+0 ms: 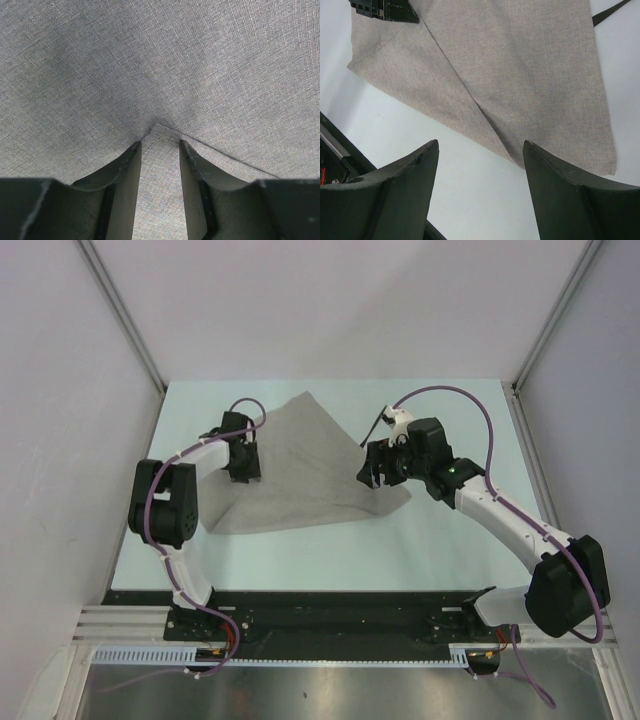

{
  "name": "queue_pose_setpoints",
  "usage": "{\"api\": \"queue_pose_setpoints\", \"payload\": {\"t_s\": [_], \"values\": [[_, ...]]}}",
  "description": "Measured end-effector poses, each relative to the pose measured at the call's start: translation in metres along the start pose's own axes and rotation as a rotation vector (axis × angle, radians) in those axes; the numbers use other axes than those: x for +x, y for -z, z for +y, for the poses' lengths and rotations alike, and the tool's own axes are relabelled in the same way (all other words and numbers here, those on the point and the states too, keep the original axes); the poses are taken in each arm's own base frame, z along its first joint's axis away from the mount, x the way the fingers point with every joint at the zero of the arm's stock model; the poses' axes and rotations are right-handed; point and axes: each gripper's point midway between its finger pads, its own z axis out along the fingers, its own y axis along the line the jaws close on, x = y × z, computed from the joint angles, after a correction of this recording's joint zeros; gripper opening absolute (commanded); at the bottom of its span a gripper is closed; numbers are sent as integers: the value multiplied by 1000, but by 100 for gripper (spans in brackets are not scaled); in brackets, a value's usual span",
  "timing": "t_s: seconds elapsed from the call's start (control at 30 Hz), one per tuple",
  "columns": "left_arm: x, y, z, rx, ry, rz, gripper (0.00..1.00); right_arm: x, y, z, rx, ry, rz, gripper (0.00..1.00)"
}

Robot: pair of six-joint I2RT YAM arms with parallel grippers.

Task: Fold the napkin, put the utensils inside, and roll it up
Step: Fold the napkin

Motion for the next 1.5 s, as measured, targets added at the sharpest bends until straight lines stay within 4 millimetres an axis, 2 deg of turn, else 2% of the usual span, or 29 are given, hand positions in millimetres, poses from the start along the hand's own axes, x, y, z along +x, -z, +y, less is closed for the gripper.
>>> {"api": "queue_pose_setpoints", "payload": {"t_s": [0.4,0.73,0.83,1.0,1.07,1.1,1.3,1.5], "values": [[-9,-3,4,-26,1,-33,41,2,-2,-1,2,-3,8,73],[-10,-4,5,-32,2,-37,26,7,-5,-3,1,-8,27,73],[-11,-5,5,-32,2,-40,17,8,-6,-3,1,-9,29,74],[-10,-5,2,-32,-5,-45,19,11,-8,-4,3,-12,38,73],[-10,-5,1,-41,-11,-48,17,12,-8,-5,4,-13,41,73],[-10,-5,1,-48,-16,-50,12,12,-8,-5,5,-13,42,73],[-7,-2,-4,-79,-37,-62,10,12,-9,-5,5,-13,43,73],[-5,6,-8,-106,-62,-61,13,13,-9,-5,5,-13,45,74]]}}
